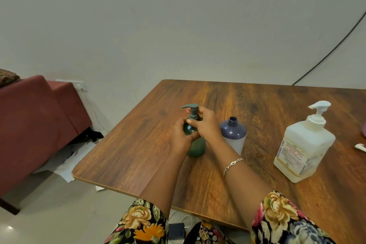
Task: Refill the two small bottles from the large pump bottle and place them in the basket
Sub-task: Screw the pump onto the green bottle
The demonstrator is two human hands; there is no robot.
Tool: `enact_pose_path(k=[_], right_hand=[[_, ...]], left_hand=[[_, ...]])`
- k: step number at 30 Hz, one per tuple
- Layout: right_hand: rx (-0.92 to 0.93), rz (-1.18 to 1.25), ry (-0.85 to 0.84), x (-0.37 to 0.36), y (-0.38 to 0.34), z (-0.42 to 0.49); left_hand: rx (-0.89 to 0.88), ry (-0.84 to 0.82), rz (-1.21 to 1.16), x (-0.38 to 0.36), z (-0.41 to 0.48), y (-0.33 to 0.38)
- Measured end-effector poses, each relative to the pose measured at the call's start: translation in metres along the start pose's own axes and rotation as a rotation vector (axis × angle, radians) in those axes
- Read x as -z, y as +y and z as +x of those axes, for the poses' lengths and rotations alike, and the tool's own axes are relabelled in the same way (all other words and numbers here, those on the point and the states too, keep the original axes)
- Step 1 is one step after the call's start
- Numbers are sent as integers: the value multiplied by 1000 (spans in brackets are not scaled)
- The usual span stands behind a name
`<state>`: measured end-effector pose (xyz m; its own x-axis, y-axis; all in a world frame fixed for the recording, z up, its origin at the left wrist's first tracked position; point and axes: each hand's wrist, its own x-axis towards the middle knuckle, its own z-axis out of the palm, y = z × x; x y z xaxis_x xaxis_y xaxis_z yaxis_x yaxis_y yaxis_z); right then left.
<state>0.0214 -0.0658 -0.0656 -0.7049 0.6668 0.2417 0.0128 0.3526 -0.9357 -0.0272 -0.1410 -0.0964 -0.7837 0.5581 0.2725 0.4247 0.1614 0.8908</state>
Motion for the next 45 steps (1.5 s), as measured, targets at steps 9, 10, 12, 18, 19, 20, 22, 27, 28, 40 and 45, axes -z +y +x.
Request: enact_pose_path(k=[9, 10, 12, 18, 19, 20, 22, 27, 28, 40, 45], right_hand=[[35, 4, 182, -9, 1, -4], [67, -82, 220, -11, 1, -6], [117, -233, 278, -13, 1, -11], [63, -179, 190, -10, -3, -15], [40, -152, 154, -9, -4, -14], [25, -143, 124, -8, -4, -14], [22, -158, 99, -6, -5, -12], [40, -181, 150, -7, -3, -5], [42, -238, 171, -8, -2, -4], [24, -94, 49, 0, -2, -3], [33, -268, 161, -9, -1, 0]], left_hand=[[-2, 32, 59, -2, -2, 3], [-3, 45, 75, -2, -3, 3], [1, 72, 91, -2, -5, 4], [-11, 59, 90, -1, -6, 6], [-13, 55, 90, -1, -6, 6], [-12, 54, 89, 0, -7, 6], [-6, 58, 83, 0, -6, 7], [8, 56, 64, 0, -7, 7], [10, 57, 64, 0, -7, 7], [19, 53, 39, -2, -7, 8], [8, 73, 63, -2, -8, 8]])
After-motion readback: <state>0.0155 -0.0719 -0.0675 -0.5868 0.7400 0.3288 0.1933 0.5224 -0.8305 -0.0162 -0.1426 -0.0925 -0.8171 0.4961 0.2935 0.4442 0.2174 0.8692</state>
